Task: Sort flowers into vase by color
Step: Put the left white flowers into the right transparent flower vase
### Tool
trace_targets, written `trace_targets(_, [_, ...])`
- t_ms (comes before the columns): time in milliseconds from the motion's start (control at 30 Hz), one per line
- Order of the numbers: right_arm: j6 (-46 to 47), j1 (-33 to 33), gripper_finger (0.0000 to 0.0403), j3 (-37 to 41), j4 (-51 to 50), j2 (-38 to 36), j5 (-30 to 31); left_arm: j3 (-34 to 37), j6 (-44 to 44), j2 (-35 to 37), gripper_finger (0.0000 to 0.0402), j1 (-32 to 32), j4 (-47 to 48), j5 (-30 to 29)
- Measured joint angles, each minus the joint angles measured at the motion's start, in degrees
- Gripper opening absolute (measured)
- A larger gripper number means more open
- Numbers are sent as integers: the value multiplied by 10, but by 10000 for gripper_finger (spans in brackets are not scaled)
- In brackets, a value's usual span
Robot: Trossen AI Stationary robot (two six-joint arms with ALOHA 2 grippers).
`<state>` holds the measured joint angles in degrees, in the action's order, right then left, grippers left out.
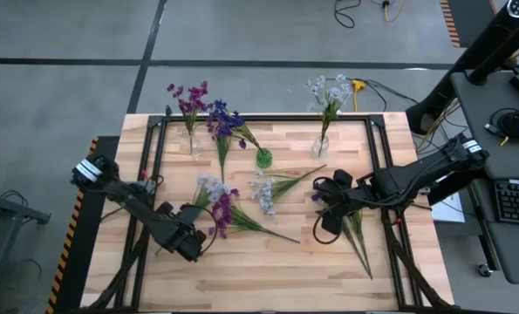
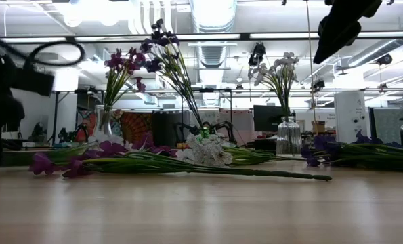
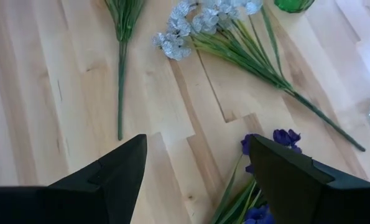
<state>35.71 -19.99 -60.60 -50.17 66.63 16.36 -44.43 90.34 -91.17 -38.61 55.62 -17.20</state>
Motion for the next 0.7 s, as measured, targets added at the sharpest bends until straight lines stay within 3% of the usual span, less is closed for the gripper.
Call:
trace_targets(200, [-12, 0, 272, 0, 5, 0, 11, -5, -2, 78, 0, -26, 9, -65])
trace_targets(500, [-69, 0, 272, 30, 93, 0, 18, -7, -6, 190, 0, -84, 10, -171])
trace_targets(700, [-85, 0, 272, 48, 128, 0, 31, -28, -72, 228, 0, -118, 1, -269])
